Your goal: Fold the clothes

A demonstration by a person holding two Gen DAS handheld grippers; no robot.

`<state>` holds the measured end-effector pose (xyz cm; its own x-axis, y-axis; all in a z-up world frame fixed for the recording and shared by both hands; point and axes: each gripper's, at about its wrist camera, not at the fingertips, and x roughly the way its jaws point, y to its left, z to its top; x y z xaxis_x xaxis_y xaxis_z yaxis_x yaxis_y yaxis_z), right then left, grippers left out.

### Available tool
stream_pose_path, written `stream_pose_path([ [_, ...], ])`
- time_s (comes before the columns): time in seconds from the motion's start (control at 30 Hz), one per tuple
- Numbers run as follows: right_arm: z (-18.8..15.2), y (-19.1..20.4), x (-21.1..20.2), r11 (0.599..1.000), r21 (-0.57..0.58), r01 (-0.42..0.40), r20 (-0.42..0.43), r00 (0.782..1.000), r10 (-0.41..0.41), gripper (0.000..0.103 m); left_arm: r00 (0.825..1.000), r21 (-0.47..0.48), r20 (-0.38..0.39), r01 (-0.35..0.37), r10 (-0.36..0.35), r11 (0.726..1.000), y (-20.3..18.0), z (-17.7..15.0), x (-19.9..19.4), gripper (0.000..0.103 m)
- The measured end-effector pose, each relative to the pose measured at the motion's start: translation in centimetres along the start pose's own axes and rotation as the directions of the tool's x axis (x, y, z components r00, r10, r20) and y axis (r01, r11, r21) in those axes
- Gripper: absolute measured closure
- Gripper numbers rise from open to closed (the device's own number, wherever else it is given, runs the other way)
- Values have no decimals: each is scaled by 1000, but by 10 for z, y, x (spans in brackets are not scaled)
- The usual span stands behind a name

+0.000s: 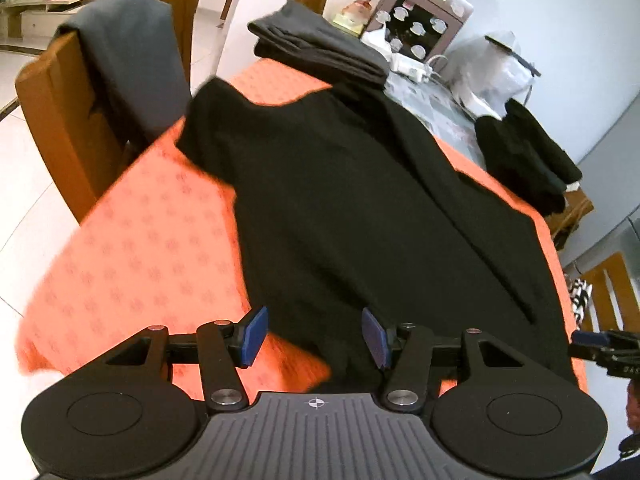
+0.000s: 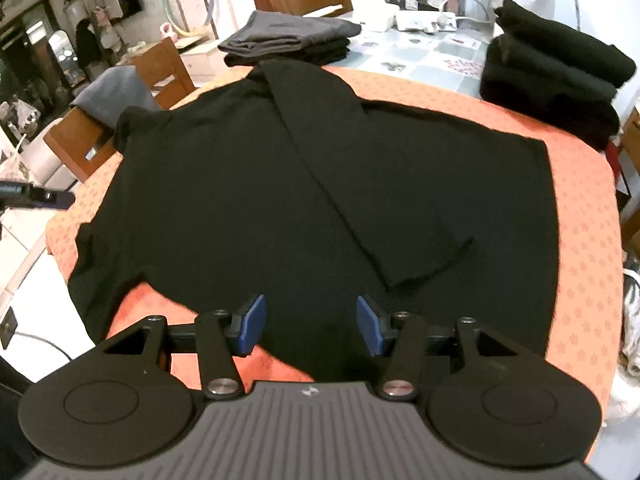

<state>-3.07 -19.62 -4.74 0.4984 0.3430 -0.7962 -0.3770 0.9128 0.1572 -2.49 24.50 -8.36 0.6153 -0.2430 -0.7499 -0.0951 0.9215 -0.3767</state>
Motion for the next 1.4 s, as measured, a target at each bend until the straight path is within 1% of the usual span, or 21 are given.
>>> stream_pose_path([
  [0.1,-14,-2,-8,999,25,44,8,999,-44,46,1000,-21,1,2,-2,1000,-5,-7,9,48],
  [0.23,-40,-14,-20,986,100,134,-2,991,-134,46,999,-28,-30,-13,12,1000,-10,-11,26,49],
  [0.27,-45,-19,-23,981,120,151,-5,988,-151,46,999,-30,-31,-29,28,999,-10,-12,24,58],
  [0.3,-51,-25,-26,976,140,167,-7,986,-168,46,999,-32,-31,-45,44,998,-11,-14,22,80],
  [0.33,-56,-31,-29,970,160,184,-10,983,-184,46,998,-34,-31,-61,60,998,-12,-16,20,93],
  [0.37,-61,-37,-32,963,180,200,-13,980,-201,46,997,-35,-32,-77,76,996,-12,-17,18,99],
  [0.5,-83,-60,-44,929,259,264,-30,964,-266,46,990,-43,-36,-140,138,989,-14,-24,9,99],
  [0.57,-93,-72,-48,910,297,289,-47,956,-289,46,985,-54,-65,-161,157,985,-10,-30,6,99],
  [0.63,-98,-80,-42,904,321,283,-60,958,-279,46,983,-66,-82,-172,167,983,-7,-37,7,99],
  [0.7,-102,-86,-35,899,342,273,-66,962,-266,46,980,-83,-82,-186,179,979,-8,-41,6,99],
  [0.8,-108,-95,-26,892,372,257,-76,966,-247,46,978,-79,-57,-206,202,975,-14,-42,1,99],
  [0.87,-112,-101,-19,886,393,247,-82,969,-233,49,974,-70,-45,-223,221,972,-20,-40,-2,99],
  [0.9,-113,-103,-17,885,404,233,-80,972,-219,55,973,-64,-43,-230,227,971,-22,-39,-3,99],
  [0.97,-111,-102,-15,889,406,210,-76,978,-197,65,970,-47,-36,-242,240,969,-26,-36,-6,99],
  [1.0,-110,-102,-15,892,405,202,-75,979,-188,92,969,-39,-32,-248,247,968,-28,-34,-7,99],
  [1.03,-108,-102,-15,894,403,194,-74,981,-179,95,967,-36,-31,-253,252,967,-29,-32,-9,99],
  [1.17,-97,-102,-34,893,392,220,-80,975,-205,97,961,-20,-53,-272,270,962,-28,-34,-4,99],
  [1.27,-98,-103,-27,903,369,221,-123,974,-188,96,957,-16,-72,-284,282,959,-24,-40,3,99],
  [1.3,-99,-103,-21,910,352,220,-144,973,-180,95,956,-4,-73,-284,283,959,-24,-41,4,99],
  [1.37,-98,-100,-18,921,304,244,-167,965,-201,91,956,18,-76,-284,285,959,-24,-43,4,96],
  [1.4,-97,-98,-18,925,278,259,-175,961,-217,85,955,30,-78,-284,286,958,-24,-45,5,91],
])
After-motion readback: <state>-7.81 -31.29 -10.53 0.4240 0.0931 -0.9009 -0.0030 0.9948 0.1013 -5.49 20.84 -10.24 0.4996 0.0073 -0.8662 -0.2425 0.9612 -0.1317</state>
